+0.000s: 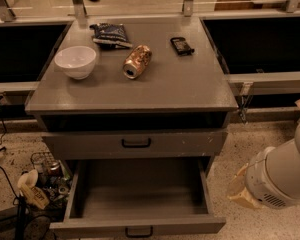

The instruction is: Close middle drawer

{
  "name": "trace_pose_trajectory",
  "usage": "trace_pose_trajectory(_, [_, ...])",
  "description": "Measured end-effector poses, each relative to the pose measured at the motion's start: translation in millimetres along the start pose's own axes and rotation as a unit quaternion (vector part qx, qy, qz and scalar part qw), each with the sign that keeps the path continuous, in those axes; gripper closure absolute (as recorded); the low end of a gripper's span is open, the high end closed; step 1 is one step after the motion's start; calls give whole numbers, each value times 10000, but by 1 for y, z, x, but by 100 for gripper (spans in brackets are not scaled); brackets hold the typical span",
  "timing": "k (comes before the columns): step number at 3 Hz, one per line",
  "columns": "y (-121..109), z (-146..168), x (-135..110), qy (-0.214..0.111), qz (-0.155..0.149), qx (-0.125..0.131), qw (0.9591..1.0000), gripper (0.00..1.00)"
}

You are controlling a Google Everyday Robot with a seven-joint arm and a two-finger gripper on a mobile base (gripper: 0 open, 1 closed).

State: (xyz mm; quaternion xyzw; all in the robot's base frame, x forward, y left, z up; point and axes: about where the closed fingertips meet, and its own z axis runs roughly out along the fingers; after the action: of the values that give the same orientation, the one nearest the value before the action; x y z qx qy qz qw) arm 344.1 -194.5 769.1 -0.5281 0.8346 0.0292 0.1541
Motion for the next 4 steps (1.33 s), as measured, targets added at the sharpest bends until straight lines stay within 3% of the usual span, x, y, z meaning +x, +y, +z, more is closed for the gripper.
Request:
trace_pose_trajectory(1, [18, 15, 5, -54, 26, -111, 9999, 100])
trace_pose_trajectory(2, [76, 74, 20, -321, 165, -506, 9981, 100])
trace_pose_trajectory(3, [76, 74, 20, -321, 165, -506, 9981, 100])
trace_pose_trajectory(4, [80, 115, 20, -669, 622, -629, 9938, 100])
